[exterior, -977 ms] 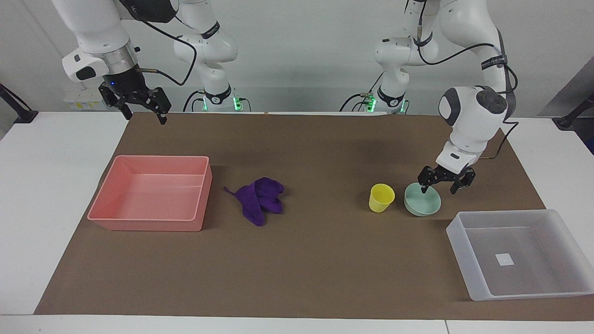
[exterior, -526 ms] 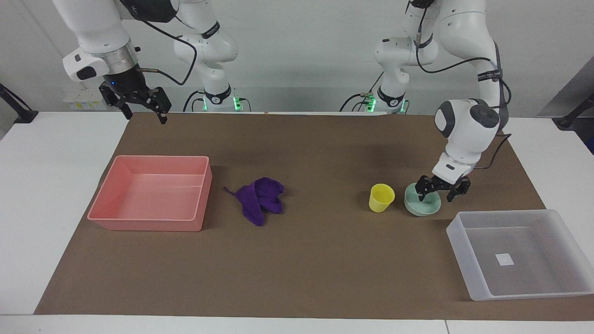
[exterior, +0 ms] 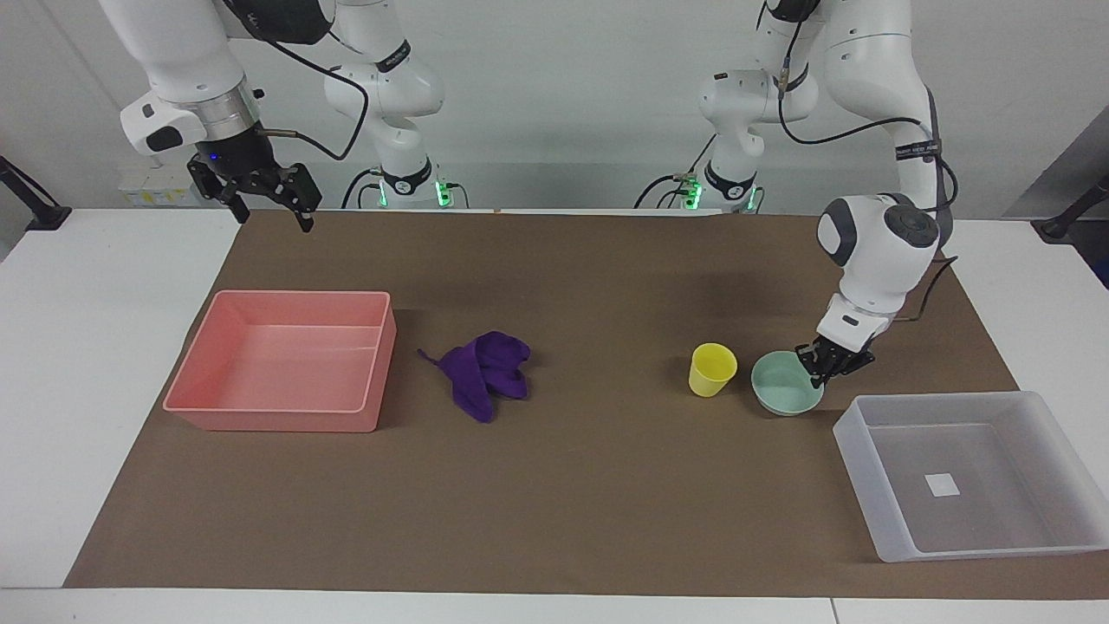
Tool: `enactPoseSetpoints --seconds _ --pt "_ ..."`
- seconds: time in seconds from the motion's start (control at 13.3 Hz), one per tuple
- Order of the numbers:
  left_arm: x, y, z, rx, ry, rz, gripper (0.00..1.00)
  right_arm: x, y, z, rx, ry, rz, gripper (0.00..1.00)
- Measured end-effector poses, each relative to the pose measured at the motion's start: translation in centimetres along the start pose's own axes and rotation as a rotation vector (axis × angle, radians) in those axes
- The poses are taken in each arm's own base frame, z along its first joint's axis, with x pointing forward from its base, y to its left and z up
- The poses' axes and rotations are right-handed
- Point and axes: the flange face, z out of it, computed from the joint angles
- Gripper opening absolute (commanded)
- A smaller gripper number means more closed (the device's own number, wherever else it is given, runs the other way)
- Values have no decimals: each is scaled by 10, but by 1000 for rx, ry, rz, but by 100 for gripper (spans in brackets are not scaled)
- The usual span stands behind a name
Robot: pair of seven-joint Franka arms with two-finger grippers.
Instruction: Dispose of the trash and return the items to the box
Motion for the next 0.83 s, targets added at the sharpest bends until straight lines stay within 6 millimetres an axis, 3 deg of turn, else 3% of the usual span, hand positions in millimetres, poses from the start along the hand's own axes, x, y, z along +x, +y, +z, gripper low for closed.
enactPoseSetpoints --seconds 0.23,0.53,0.83 --pt "16 -12 -32 4 -8 -11 0 -1 0 -1 0 1 0 100" --pt "38 -48 -91 14 15 -5 0 4 -2 5 5 36 -2 100" --pt "62 -90 -114 35 76 -50 0 9 -23 29 11 71 -41 100"
